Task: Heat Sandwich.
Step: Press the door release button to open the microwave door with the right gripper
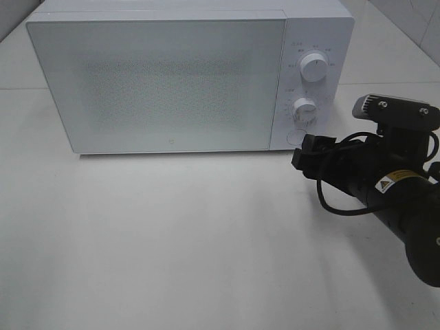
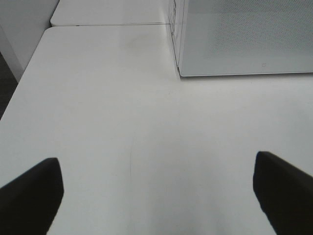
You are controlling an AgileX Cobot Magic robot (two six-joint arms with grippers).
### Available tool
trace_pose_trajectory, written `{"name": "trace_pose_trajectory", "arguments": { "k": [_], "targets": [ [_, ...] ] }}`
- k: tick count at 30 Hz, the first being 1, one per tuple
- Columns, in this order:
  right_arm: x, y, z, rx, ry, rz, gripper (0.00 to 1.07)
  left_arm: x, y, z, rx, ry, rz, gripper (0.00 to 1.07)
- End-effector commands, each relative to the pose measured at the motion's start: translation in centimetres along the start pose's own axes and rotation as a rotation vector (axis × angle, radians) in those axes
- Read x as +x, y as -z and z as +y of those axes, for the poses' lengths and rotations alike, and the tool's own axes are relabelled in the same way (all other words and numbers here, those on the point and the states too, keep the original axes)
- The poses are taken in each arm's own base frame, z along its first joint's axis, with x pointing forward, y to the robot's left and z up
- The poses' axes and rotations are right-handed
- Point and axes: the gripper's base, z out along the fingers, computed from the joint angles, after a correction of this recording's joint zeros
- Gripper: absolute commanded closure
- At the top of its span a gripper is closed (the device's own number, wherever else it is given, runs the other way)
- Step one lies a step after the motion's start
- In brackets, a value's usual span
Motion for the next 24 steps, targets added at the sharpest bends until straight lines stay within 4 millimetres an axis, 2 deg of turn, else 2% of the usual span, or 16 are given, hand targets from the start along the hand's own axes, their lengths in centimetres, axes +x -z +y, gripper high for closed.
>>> {"name": "trace_pose_trajectory", "arguments": {
  "k": [1, 3, 5, 6, 8, 10, 11, 13, 14, 15, 17, 18, 22, 23, 24],
  "targets": [
    [-0.05, 0.02, 0.11, -0.008, -0.230, -0.009, 0.32, 0.17, 0.30, -0.06, 0.001, 0.005, -0.033, 0.03],
    [0.06, 0.02, 0.11, -0.006, -0.424, 0.003, 0.32, 0.17, 0.30, -0.06, 0.001, 0.005, -0.033, 0.03],
    [0.10, 0.02, 0.11, -0.005, -0.478, 0.007, 0.32, 0.17, 0.30, -0.06, 0.001, 0.005, -0.033, 0.03],
    [0.17, 0.02, 0.10, -0.001, -0.617, 0.015, 0.32, 0.17, 0.30, -0.06, 0.001, 0.005, -0.033, 0.03],
    [0.19, 0.03, 0.10, 0.001, -0.759, 0.017, 0.32, 0.17, 0.30, -0.06, 0.001, 0.005, -0.033, 0.03],
    [0.19, 0.03, 0.11, 0.000, -0.815, 0.018, 0.33, 0.17, 0.30, -0.06, 0.001, 0.005, -0.033, 0.03],
    [0.16, 0.02, 0.12, 0.000, -0.951, 0.016, 0.35, 0.17, 0.30, -0.06, 0.001, 0.005, -0.033, 0.03],
    [0.16, 0.02, 0.12, 0.000, -1.057, 0.016, 0.37, 0.17, 0.30, -0.06, 0.001, 0.005, -0.033, 0.03],
    [0.16, 0.02, 0.12, 0.000, -1.057, 0.016, 0.37, 0.17, 0.30, -0.06, 0.001, 0.005, -0.033, 0.03],
    [0.17, 0.02, 0.12, 0.002, -1.142, 0.017, 0.41, 0.17, 0.30, -0.06, 0.001, 0.005, -0.033, 0.03],
    [0.18, 0.02, 0.12, 0.003, -1.193, 0.017, 0.45, 0.17, 0.30, -0.06, 0.001, 0.005, -0.033, 0.03],
    [0.18, 0.02, 0.12, 0.003, -1.193, 0.017, 0.45, 0.17, 0.30, -0.06, 0.001, 0.005, -0.033, 0.03],
    [0.26, 0.03, 0.10, 0.011, -1.275, 0.024, 0.62, 0.17, 0.30, -0.06, 0.001, 0.005, -0.033, 0.03],
    [0.26, 0.03, 0.10, 0.011, -1.275, 0.024, 0.62, 0.17, 0.30, -0.06, 0.001, 0.005, -0.033, 0.03],
    [0.26, 0.03, 0.10, 0.011, -1.302, 0.024, 0.72, 0.17, 0.30, -0.06, 0.001, 0.005, -0.033, 0.03]
  ]
}}
